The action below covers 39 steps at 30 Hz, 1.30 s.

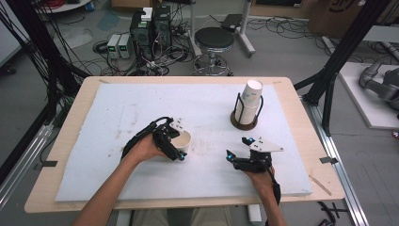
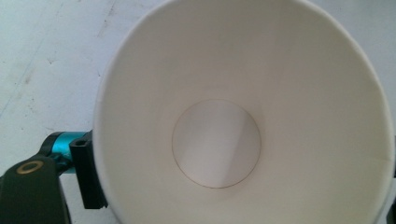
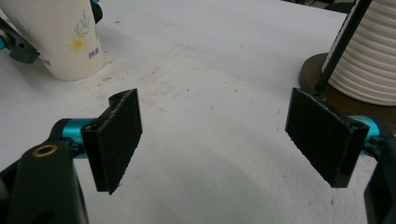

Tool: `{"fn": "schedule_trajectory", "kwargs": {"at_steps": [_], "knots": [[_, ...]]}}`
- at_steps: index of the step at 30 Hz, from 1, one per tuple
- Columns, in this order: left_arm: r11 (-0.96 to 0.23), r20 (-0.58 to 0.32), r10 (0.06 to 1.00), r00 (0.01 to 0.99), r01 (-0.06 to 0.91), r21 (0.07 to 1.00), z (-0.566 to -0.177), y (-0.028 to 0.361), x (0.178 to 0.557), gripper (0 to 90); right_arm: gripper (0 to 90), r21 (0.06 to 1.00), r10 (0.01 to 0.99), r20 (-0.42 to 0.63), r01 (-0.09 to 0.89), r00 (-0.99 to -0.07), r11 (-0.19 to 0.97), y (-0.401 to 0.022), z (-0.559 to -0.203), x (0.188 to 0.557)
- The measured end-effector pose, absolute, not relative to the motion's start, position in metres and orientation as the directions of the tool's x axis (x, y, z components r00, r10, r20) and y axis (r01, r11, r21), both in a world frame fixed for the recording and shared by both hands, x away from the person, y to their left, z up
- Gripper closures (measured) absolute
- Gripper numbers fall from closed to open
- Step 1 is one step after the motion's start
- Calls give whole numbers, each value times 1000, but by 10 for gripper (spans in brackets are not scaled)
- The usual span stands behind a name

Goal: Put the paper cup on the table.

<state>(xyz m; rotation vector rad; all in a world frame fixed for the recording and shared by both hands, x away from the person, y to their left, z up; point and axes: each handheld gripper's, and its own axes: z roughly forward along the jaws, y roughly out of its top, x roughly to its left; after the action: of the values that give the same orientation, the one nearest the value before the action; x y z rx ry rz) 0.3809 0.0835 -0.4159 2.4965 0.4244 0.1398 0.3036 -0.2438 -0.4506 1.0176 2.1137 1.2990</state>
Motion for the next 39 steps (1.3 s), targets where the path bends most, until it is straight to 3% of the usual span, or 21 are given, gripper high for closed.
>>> {"fn": "schedule_trajectory", "kwargs": {"at_steps": [25, 39], "knots": [[-666, -67, 387, 920, 329, 669, -425, 124, 365, 127, 190, 891, 782, 3, 357, -623, 281, -244, -451, 304], [-535, -71, 480, 874, 357, 766, -424, 171, 347, 127, 190, 892, 783, 3, 355, -623, 280, -244, -451, 304]]}}
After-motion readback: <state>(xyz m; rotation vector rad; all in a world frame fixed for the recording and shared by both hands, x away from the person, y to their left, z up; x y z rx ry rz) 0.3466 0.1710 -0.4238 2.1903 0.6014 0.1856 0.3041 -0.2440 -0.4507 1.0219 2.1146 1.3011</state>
